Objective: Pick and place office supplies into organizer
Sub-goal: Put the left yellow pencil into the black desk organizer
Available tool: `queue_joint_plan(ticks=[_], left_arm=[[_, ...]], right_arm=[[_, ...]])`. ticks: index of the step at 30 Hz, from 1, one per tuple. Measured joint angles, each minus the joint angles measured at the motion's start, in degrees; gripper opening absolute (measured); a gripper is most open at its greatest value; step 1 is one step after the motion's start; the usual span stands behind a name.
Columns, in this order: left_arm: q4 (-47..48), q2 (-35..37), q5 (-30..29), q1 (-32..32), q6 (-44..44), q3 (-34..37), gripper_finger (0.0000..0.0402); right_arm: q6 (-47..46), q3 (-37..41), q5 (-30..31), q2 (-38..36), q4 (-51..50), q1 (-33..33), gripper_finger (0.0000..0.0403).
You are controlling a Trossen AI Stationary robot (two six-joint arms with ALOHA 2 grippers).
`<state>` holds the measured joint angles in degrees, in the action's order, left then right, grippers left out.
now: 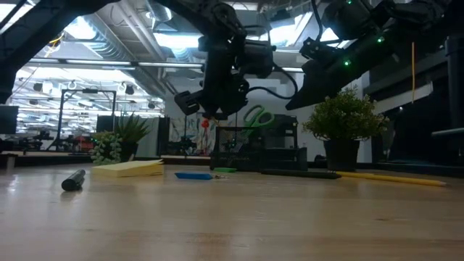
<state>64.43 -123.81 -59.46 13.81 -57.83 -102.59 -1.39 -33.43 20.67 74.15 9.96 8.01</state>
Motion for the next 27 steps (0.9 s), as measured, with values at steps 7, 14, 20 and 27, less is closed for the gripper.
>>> queue_joint_plan(ticks=[7, 14, 20, 27], left_arm=[[-0.02, 0.01, -0.01, -1.68, -0.39, 0.00, 0.0043], [-0.40, 0.01, -0.02, -2.26, -0.40, 0.00, 0.0080], [-1.38, 0.02, -2.16, -2.26, -0.39, 0.00, 0.0100], [-3.25, 0.02, -9.12, -2.52, -0.11, 0.00, 0.0099]], right_arm=[[0.07, 0.00, 0.00, 0.00, -0.02, 0.00, 0.0009], [-0.02, 0.00, 0.00, 0.00, -0.02, 0.00, 0.0009], [-0.98, 0.00, -0.02, 0.00, -0.07, 0.00, 0.0009], [-1.07, 0.00, 0.00, 0.00, -0.22, 0.02, 0.0009]])
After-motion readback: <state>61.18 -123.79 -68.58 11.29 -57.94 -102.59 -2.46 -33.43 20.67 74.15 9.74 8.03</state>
